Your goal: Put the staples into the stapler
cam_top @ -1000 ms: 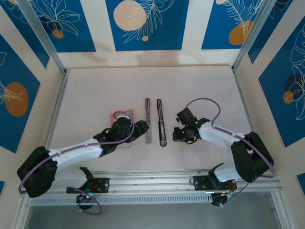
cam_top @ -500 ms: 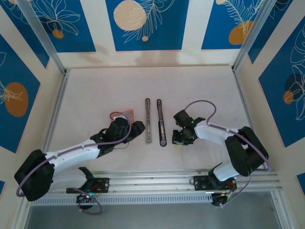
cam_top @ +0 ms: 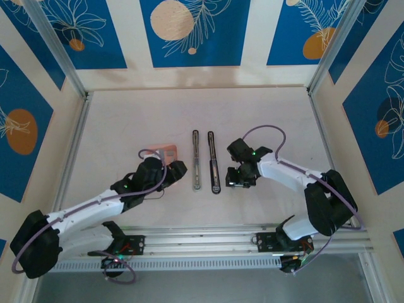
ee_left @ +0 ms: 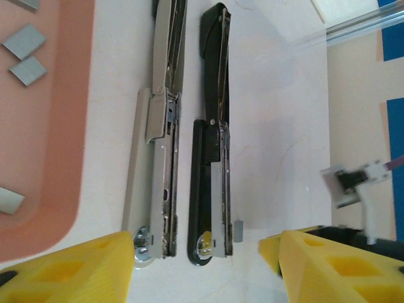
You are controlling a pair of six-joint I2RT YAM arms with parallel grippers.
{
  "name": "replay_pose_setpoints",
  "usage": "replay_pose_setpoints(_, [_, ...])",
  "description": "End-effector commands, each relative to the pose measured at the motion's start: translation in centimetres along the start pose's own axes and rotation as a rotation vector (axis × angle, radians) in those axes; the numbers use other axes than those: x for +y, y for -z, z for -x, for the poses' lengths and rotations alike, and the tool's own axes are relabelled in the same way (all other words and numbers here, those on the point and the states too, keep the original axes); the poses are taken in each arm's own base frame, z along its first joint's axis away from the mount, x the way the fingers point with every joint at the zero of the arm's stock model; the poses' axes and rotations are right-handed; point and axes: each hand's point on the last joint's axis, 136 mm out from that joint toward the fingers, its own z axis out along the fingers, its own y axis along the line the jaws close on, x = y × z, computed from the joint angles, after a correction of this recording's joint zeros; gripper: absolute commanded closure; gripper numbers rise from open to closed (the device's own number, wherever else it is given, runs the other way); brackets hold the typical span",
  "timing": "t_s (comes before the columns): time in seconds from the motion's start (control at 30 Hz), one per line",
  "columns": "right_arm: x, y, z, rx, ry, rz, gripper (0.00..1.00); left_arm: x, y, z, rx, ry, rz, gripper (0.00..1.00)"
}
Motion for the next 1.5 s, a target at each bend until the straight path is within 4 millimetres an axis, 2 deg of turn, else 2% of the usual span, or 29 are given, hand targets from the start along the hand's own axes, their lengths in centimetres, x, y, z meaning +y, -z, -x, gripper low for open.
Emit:
replay_pose_setpoints(0.0, [-0.6, 1.3, -0.1, 0.048, 0.029, -0.043, 0.65, 2.2, 0.9, 0.5, -0.028, -0.09, 0.086, 0.37])
replay_pose_setpoints(0.23, [-0.7, -0.2, 1.3, 0.117, 0.063, -0.074, 0.65, 3.1, 2.0, 0.9, -0.049, -0.155, 0.13, 0.36])
replay_pose_setpoints(0.63, [-0.8, -2.6, 2.7, 0.179, 0.087, -0.106, 0.65, 3.4, 2.0, 1.0, -0.058, -0.159, 0.141, 0.35])
replay_pose_setpoints(1.47, [-1.4, -4.5, 0.7, 0.278, 0.05, -0.125, 0.69, 3.2, 1.2, 0.6, -0.028, -0.163, 0.134, 0.35])
